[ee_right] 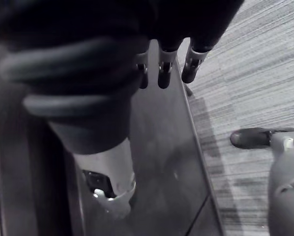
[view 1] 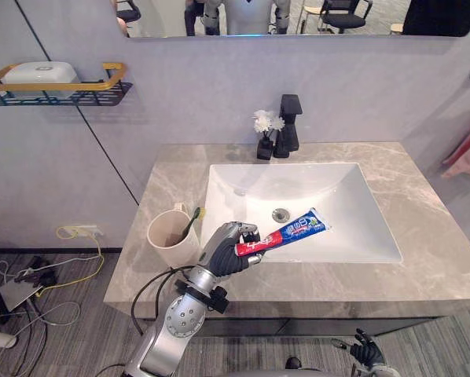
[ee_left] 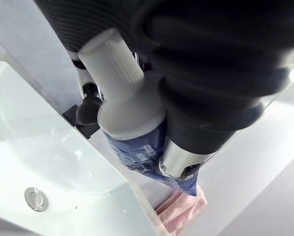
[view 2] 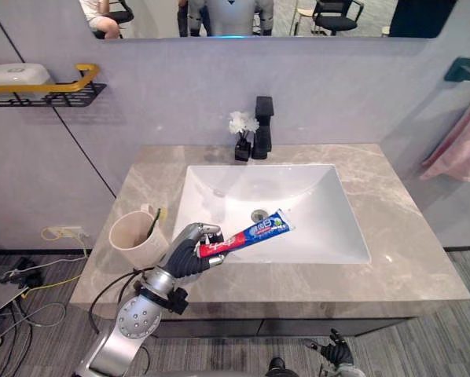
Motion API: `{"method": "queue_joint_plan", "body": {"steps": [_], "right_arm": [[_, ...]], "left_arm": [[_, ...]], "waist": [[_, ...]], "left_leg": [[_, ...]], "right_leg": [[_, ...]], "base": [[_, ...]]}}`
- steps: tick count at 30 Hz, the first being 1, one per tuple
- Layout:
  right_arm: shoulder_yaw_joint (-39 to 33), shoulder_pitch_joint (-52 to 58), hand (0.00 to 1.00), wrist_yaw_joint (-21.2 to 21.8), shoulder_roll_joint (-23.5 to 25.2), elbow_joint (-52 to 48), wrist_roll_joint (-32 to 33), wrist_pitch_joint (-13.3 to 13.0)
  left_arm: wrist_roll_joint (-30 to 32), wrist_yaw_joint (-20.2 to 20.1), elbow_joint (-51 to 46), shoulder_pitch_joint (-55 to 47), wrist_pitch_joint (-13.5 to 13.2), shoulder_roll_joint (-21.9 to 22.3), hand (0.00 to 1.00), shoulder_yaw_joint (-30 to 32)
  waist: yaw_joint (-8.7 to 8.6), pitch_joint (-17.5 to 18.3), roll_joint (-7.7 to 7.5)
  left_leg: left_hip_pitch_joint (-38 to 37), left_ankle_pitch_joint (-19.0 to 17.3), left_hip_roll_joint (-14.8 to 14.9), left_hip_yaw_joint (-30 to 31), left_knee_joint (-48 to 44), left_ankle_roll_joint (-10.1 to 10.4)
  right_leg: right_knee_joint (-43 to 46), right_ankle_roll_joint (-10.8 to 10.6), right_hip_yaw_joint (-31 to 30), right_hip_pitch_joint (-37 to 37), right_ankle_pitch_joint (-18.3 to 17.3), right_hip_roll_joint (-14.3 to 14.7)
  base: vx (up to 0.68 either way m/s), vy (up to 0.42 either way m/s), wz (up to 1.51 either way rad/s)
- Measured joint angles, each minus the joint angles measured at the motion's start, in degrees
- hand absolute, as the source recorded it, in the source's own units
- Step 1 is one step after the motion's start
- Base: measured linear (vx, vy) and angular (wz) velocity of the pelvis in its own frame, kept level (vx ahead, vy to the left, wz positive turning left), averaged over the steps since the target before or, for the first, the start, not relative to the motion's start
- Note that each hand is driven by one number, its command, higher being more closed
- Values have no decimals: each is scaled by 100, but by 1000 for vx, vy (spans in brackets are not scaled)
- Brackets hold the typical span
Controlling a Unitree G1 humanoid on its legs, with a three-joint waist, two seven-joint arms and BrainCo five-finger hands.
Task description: Organize washtable
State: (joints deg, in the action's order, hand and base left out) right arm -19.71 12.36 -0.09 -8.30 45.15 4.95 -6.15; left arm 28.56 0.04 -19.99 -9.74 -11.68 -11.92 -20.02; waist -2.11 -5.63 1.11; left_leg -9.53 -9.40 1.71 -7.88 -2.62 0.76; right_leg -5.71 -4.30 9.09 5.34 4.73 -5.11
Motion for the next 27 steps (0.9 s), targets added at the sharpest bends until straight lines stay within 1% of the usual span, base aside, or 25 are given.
{"method": "queue_joint_plan", "body": {"steps": [2,7,11,14,16,19,22,23,25,27], "right_arm": [[-171,207,0,-25,-2,-374,3,-3],[-468,346,0,-26,4,-868,20,-9],[-505,388,0,-23,29,-1394,18,-9],[-534,603,0,-64,54,-2004,17,91],[-722,884,0,40,57,-2833,18,144],[-1326,1082,0,49,1,-3946,20,136],[-1696,1250,0,180,-163,-4572,20,161],[-1851,1292,0,248,-212,-4955,20,156],[-2025,1279,0,336,-323,-5409,25,106],[-2213,1173,0,415,-530,-5878,64,-31]], "left_arm": [[-136,0,-172,-54,-3,98,100,-13],[-378,5,-612,-101,-16,285,100,47],[-715,10,-948,-329,-89,294,100,57],[-901,16,-1000,-359,-101,303,100,108],[-1044,22,-1039,-520,-102,382,100,225],[-1071,12,-1040,-538,-101,409,100,269],[-1091,-10,-1040,-557,-101,408,100,277],[-1102,-14,-1040,-575,-101,407,100,283],[-1106,-53,-1040,-590,-101,406,100,309],[-1112,-141,-1040,-598,-102,396,100,327]], "waist": [[-10,100,-7],[-13,130,-37],[-4,151,-56],[39,151,-62],[-13,157,-72],[-26,179,-85],[-30,192,-105],[-42,199,-101],[-60,214,-104],[-61,241,-137]], "left_leg": [[75,-38,21,-41,-41,15],[77,-42,31,-114,-28,13],[75,-66,33,-188,-27,4],[73,-85,38,-254,-28,0],[77,-111,45,-317,-32,4],[76,-135,53,-375,-35,9],[75,-153,70,-427,-38,24],[72,-169,78,-461,-45,30],[74,-204,91,-485,-83,32],[98,-236,115,-494,-148,37]], "right_leg": [[1,5,-68,-86,3,5],[2,5,-134,-130,4,23],[2,-1,-199,-161,8,55],[2,-8,-260,-186,12,64],[3,-9,-319,-218,13,75],[3,-11,-384,-252,14,95],[4,-11,-428,-274,14,115],[4,-11,-459,-283,14,127],[5,-11,-489,-285,14,134],[78,-9,-504,-326,-3,135]], "base": [[6,-13,-16],[0,-17,-8],[-22,-28,-9],[-24,-24,-10],[-11,-21,-16],[-10,-26,-12],[-13,-29,-10],[-21,-39,-14],[-15,-22,-11],[-22,-25,-5]]}}
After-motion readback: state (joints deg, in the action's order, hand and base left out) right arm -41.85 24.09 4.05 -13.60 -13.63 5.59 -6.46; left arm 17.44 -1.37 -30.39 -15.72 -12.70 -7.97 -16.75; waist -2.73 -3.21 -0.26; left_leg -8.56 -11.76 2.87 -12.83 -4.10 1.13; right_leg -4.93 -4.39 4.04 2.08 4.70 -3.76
